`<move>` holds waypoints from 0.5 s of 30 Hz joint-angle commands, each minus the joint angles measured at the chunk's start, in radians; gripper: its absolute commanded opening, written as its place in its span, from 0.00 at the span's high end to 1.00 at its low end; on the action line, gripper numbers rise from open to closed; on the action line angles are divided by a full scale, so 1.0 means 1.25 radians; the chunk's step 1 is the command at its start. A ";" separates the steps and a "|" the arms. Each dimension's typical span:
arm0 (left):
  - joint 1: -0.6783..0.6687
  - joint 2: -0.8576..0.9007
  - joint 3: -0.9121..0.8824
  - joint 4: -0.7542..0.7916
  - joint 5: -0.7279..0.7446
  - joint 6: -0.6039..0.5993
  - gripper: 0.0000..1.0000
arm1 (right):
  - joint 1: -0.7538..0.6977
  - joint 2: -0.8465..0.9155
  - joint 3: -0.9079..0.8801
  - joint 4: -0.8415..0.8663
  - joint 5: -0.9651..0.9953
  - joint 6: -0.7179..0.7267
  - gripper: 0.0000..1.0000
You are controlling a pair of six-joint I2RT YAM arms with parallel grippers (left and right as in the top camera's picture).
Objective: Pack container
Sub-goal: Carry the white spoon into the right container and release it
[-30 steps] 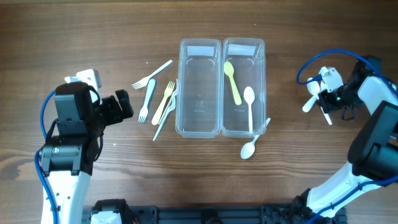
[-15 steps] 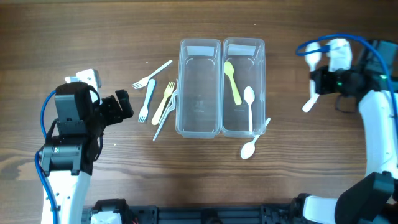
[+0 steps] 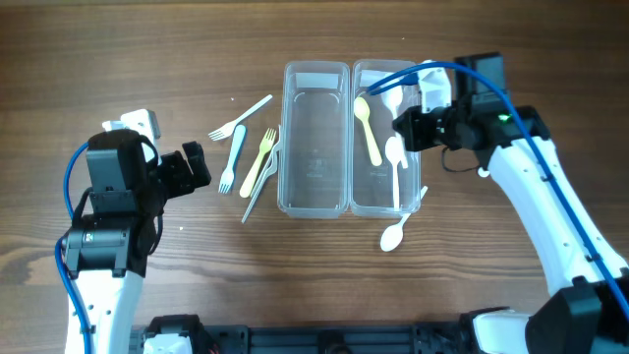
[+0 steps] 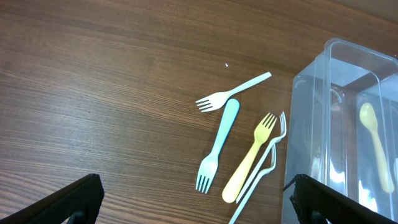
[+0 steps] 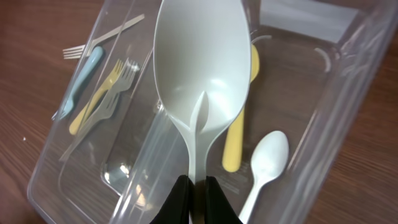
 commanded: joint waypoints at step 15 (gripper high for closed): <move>0.004 0.000 0.017 0.002 -0.008 0.010 0.00 | -0.026 -0.017 0.029 0.047 0.068 0.083 0.00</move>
